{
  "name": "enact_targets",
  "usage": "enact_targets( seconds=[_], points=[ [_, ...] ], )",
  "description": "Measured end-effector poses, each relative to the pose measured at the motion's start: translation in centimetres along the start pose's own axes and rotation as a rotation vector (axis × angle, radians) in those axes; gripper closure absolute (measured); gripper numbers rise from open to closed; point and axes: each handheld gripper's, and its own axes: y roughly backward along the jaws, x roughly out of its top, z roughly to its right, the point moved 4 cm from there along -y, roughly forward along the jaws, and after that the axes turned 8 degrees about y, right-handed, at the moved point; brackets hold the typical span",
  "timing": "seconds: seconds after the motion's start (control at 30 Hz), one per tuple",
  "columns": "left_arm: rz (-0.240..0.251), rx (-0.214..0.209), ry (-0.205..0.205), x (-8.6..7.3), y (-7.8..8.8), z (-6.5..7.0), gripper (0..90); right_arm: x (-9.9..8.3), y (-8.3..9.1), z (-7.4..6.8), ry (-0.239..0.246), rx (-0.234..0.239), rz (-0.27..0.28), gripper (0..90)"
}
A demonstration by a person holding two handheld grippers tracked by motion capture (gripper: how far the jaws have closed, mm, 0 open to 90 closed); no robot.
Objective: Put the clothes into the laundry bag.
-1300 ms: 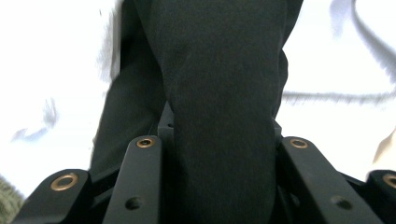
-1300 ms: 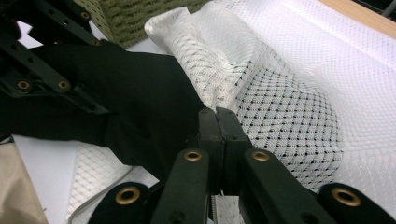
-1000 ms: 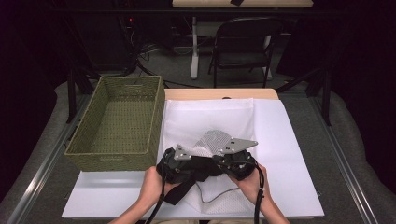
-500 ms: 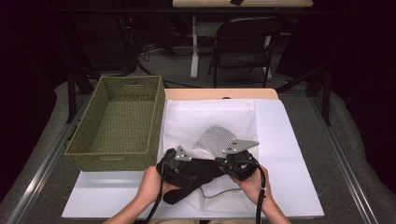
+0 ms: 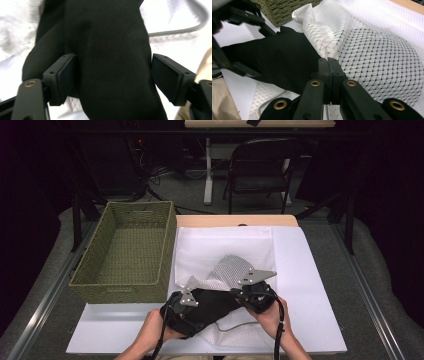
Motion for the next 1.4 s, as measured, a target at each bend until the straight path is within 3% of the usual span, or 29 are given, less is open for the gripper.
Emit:
enact_targets(
  seconds=[0.13, 0.2, 0.33, 0.5, 0.6, 0.77, 0.87, 1.0, 1.13, 1.3, 1.4],
  points=[
    [0.03, 0.016, 0.043, 0.0, -0.8, -0.5, 42.1, 0.0, -0.2, 0.0, 0.002, 0.007, -0.004, 90.0],
    [0.044, -0.002, 0.075, -0.1, -1.0, -0.7, 54.9, 0.0, -0.3, -0.1, 0.005, 0.01, -0.005, 90.0],
    [0.06, -0.01, 0.072, 0.0, -0.9, -0.7, 70.2, 0.1, -0.1, 0.0, 0.0, 0.009, -0.002, 90.0],
    [0.068, -0.012, 0.079, 0.9, -0.6, -0.2, 74.2, 0.4, 0.0, -0.2, 0.004, 0.013, 0.007, 90.0],
    [0.088, 0.002, 0.082, 2.1, -0.3, 0.1, 74.5, 0.6, 0.1, -0.2, 0.003, 0.013, 0.015, 90.0],
    [0.122, -0.012, 0.088, 4.1, -0.9, 0.5, 74.1, 0.9, 0.2, -0.2, -0.014, 0.018, 0.032, 90.0],
    [0.15, -0.024, 0.114, 4.8, -1.6, 0.3, 73.5, 1.0, 0.4, -0.3, -0.016, 0.02, 0.034, 90.0],
    [0.138, -0.034, 0.119, 4.7, -2.9, -0.3, 70.7, 0.7, 0.2, -0.1, -0.02, 0.026, 0.029, 90.0],
    [0.111, -0.042, 0.114, 4.2, -3.3, -0.6, 58.4, 0.3, -0.1, 0.0, -0.026, 0.031, 0.015, 90.0],
    [0.098, -0.013, 0.104, 4.0, -2.1, -0.5, 36.7, 0.2, -0.1, 0.1, -0.026, 0.03, 0.014, 90.0],
    [0.102, -0.003, 0.086, 3.6, -1.0, -0.2, 30.4, 0.1, -0.1, 0.2, -0.027, 0.03, 0.012, 90.0]
  ],
)
